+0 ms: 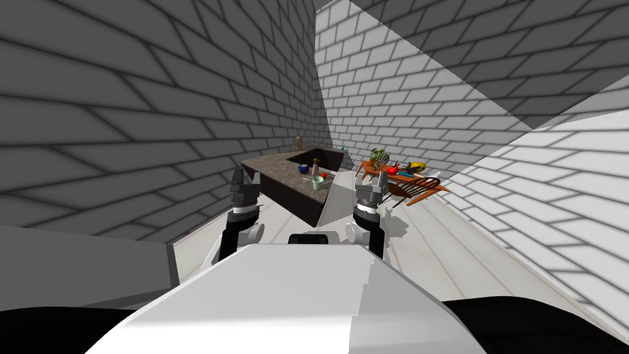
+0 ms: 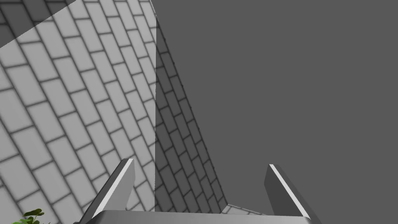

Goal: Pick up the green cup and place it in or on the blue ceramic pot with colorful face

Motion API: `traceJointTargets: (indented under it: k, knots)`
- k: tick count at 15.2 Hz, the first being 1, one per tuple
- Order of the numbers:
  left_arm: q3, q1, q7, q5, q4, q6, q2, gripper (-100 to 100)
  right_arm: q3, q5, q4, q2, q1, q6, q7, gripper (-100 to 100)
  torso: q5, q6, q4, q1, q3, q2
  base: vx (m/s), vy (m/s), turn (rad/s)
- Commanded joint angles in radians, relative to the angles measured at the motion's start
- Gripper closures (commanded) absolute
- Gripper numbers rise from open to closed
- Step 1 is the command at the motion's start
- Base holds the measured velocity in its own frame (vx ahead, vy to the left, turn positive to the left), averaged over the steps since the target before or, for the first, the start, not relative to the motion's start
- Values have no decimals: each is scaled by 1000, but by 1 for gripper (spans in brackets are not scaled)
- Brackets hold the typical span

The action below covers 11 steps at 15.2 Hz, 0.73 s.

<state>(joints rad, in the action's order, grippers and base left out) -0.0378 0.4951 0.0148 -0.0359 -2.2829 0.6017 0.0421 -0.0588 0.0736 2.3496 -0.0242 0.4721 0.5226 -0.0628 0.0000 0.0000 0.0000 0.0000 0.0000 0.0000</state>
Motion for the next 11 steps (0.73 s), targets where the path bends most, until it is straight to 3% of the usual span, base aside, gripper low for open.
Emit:
traceJointTargets:
  k: [1, 2, 11]
  knots:
    - [0, 0, 0, 0, 0, 0, 0, 0, 6, -11, -3, 44, 3, -1, -1, -100, 0, 0, 0, 0, 0, 0, 5, 15, -19]
    - [0, 0, 0, 0, 0, 0, 0, 0, 6, -11, -3, 44, 3, -1, -1, -100, 0, 0, 0, 0, 0, 0, 12, 24, -25]
    - [0, 0, 0, 0, 0, 0, 0, 0, 53, -98, -24, 240, 27, -4, -12, -100, 1, 0, 0, 5, -1, -2, 26, 58, -48]
